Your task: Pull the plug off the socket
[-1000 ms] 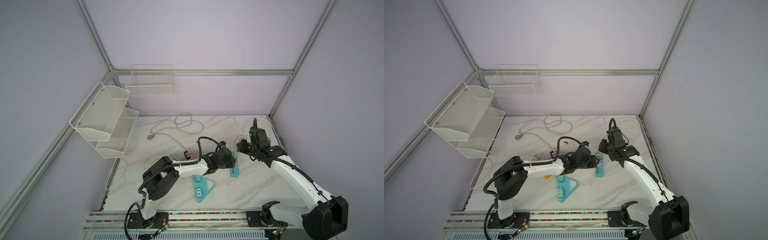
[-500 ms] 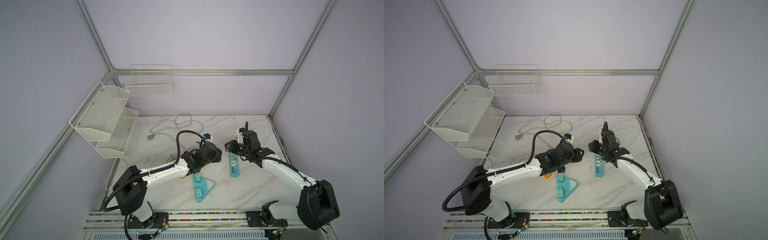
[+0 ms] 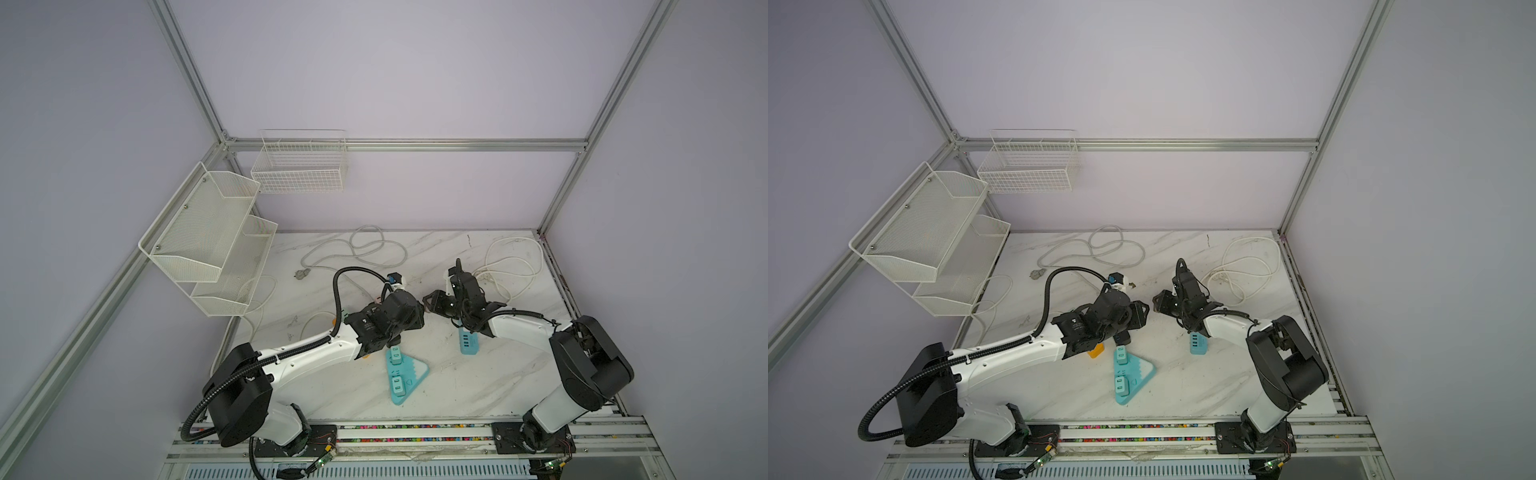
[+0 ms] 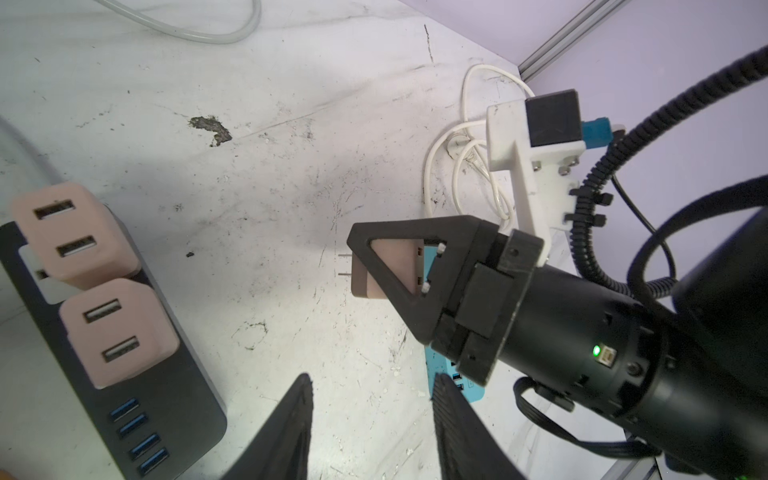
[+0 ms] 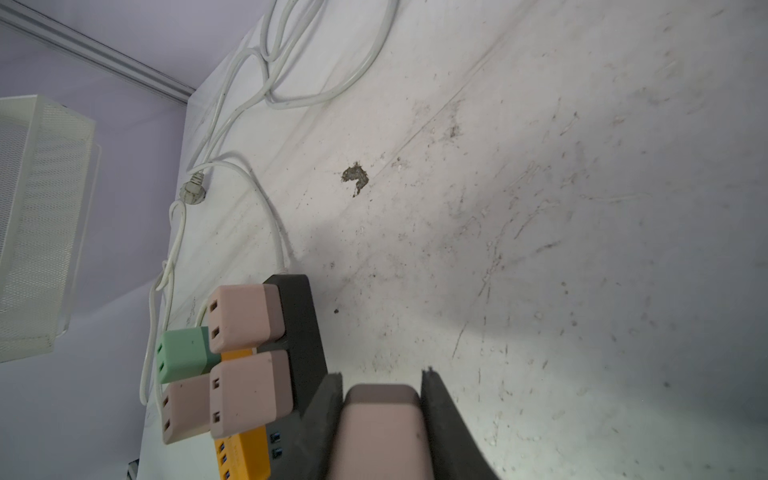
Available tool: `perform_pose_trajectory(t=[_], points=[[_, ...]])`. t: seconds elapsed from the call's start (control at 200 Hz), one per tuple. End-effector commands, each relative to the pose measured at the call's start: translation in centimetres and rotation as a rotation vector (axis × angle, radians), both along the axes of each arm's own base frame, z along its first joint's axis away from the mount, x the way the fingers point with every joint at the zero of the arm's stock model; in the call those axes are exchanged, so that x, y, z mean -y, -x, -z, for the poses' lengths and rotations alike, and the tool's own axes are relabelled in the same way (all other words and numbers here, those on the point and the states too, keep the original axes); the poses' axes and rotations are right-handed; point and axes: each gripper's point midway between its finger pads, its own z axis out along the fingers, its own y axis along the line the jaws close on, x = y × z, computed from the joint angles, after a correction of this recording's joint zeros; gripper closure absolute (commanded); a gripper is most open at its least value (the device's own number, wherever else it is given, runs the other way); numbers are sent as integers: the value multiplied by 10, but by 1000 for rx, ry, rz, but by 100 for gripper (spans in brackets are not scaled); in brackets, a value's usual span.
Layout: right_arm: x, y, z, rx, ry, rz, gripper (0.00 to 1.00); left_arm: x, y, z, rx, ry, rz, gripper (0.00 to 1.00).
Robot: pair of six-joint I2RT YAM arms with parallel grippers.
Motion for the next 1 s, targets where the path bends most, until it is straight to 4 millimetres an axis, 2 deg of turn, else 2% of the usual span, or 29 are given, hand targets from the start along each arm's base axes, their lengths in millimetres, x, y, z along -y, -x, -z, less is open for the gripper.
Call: perform_pose_trajectory(t=[0.0, 0.13, 0.35, 0.52, 0.755, 0.995], points=[[-11, -16, -7, 49, -36, 20, 89, -8, -1, 5, 11, 3, -3, 52], [-11, -22, 13, 20, -1, 36, 88, -9, -2, 13, -15, 1, 1, 52], [-15, -29, 29, 8, 24, 27, 85, -11, -3, 18, -26, 5, -6, 52], [-18, -25, 46, -39, 71, -6, 80, -7, -3, 27, -46, 34, -12, 51], [-13, -22, 52, -49, 106, -7, 65, 0, -4, 33, -68, 49, 3, 51], [-6, -25, 40, -24, 151, 15, 51, 4, -4, 28, -61, 72, 13, 49]])
